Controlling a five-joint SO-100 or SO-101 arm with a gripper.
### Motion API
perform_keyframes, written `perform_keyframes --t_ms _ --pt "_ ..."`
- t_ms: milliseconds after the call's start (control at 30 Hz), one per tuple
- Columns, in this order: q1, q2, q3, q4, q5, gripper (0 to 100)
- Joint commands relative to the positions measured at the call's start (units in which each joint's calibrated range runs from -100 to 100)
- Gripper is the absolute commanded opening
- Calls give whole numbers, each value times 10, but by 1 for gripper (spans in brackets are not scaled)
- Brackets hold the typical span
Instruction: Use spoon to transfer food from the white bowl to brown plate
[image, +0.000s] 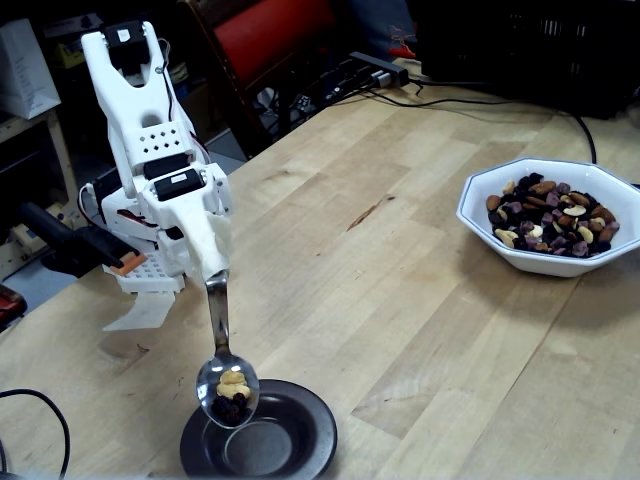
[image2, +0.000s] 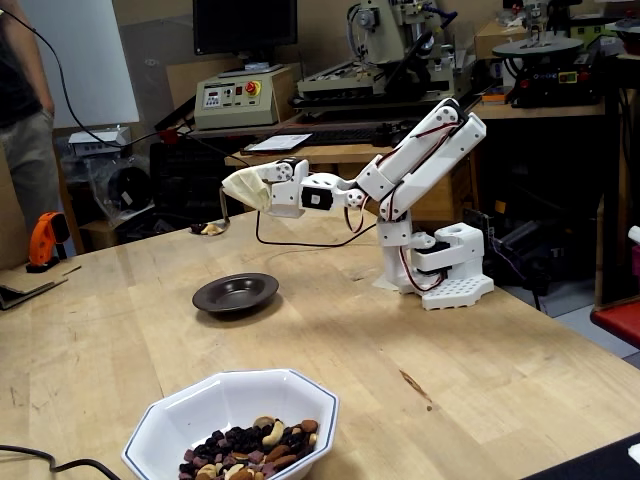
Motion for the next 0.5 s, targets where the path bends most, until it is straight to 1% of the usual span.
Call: perform_keyframes --t_ms 0,467 --pt "3 12 1 24 2 4" --pt "3 27 2 43 2 4"
